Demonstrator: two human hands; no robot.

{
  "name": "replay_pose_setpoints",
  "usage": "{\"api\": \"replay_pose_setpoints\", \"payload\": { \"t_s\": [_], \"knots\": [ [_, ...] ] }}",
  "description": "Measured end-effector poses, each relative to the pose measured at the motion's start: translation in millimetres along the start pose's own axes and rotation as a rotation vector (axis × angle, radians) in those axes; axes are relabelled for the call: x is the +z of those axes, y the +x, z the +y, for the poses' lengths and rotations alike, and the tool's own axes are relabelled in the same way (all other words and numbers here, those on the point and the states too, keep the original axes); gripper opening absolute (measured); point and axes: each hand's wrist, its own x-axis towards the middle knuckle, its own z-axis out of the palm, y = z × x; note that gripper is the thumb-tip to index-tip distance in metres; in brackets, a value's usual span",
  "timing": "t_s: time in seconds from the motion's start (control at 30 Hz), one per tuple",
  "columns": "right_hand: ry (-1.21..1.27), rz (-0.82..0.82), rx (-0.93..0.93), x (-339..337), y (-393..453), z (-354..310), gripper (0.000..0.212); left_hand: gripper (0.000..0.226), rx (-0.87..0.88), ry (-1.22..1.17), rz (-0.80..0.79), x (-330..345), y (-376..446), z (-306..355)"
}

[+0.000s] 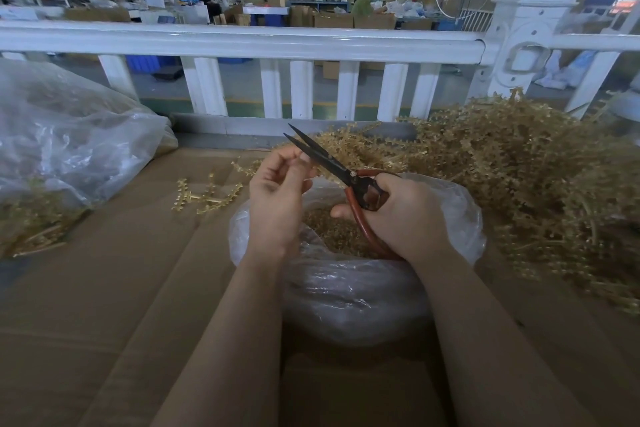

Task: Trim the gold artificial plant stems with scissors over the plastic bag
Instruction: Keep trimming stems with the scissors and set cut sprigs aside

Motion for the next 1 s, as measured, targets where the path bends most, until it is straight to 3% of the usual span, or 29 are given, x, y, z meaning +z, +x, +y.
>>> {"api": "replay_pose_setpoints", "payload": {
  "t_s": [0.17, 0.3, 0.4, 0.57, 0.7, 0.87, 1.0],
  "knots": [
    [0.091, -0.006, 0.020, 0.7, -1.5, -1.3, 0.060, 0.019, -0.096, -0.180, 0.021, -3.5, 2.5, 4.3],
    [0.250, 0.092, 0.132, -1.0, -3.1, -1.6, 0.065, 0.017, -0.147, -0.362, 0.013, -8.4, 4.7, 6.2],
    [0.294, 0.146, 0.182, -1.3, -3.3, 0.7, 0.050, 0.017, -0.151, -0.487, 0.014, -12.0, 6.6, 6.2],
    [0.156, 0.109, 0.164, 0.6, -3.4, 3.0, 0.053, 0.016, -0.113, -0.727, 0.039, -31.3, 13.3, 9.2],
    [0.050, 0.107, 0.125, 2.5, -2.5, 6.9, 0.057, 0.017, -0.076, -0.815, 0.240, -56.6, 22.3, 16.5],
    [-0.018, 0.068, 0.144, 3.7, 0.5, 10.3, 0.061, 0.009, -0.066, -0.625, 0.605, -70.4, 27.0, 14.4],
    [-0.028, 0.058, 0.142, 3.8, -0.2, 8.9, 0.066, 0.012, -0.029, -0.245, 0.785, -63.2, 25.8, 9.0]
  ]
}}
